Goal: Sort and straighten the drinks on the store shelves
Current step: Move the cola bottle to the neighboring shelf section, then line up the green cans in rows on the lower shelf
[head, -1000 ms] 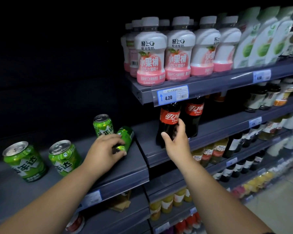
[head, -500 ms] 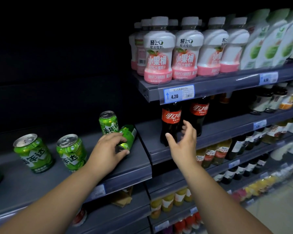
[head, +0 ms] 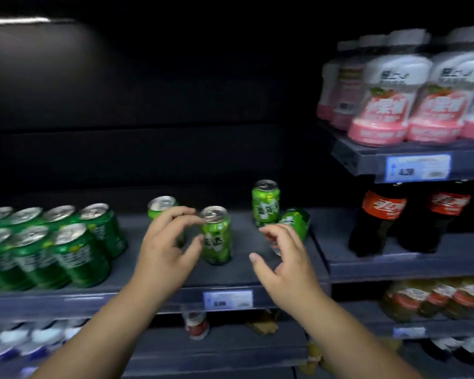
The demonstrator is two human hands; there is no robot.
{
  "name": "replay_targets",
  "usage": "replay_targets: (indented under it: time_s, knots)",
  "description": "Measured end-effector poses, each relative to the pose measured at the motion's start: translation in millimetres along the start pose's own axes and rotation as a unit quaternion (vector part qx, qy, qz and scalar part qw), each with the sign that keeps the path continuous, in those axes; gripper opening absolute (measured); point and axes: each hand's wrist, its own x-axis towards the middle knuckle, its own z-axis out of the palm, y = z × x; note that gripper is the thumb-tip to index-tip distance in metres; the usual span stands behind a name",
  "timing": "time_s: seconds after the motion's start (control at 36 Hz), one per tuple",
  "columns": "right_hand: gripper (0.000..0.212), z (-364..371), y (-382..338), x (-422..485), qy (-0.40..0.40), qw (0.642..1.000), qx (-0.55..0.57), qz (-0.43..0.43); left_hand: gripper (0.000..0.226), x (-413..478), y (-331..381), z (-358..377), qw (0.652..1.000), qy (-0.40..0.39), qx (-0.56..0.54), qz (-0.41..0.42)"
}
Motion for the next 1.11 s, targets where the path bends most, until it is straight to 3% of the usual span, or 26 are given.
replay_targets:
  time_s: [0.11, 0.22, 0.28, 0.36, 0.42, 0.67, 0.97, 1.11]
  knots:
    - [0.052, 32.5, -20.6, 14.7, -0.012, 0.999, 0.032, 0.031, 0.03, -10.2, -32.8, -23.5, 0.997, 0.034, 0.028, -0.06]
    - [0.08, 59.0, -21.4, 30.3, -0.062, 0.99, 0.03, 0.126, 0.067, -15.9, -70.4, -22.2, 0.971, 0.012, 0.028, -0.237]
    - [0.088, 69.7, -20.0, 34.0, -0.073, 0.983, 0.04, 0.161, 0.085, -15.4, -88.0, -17.0, 0.949, -0.011, -0.021, -0.314]
    - [0.085, 84.9, -17.7, 35.7, -0.065, 0.981, 0.022, 0.184, 0.099, -11.0, -102.1, -9.9, 0.922, -0.073, -0.117, -0.361]
    - [0.082, 90.2, -16.1, 36.2, -0.055, 0.98, -0.003, 0.194, 0.097, -7.1, -104.1, -4.6, 0.916, -0.103, -0.157, -0.355]
    - [0.071, 119.1, -31.8, 53.0, -0.066, 0.974, -0.053, 0.209, 0.061, -3.0, -119.4, -4.8, 0.93, -0.147, -0.117, -0.317]
    - [0.077, 137.6, -41.7, 47.2, -0.041, 0.975, -0.133, 0.175, 0.075, -24.4, -125.0, -18.3, 0.932, -0.194, -0.115, -0.283]
    - [0.079, 138.9, -41.8, 45.6, -0.039, 0.972, -0.143, 0.18, 0.069, -26.6, -125.2, -17.0, 0.939, -0.199, -0.101, -0.263]
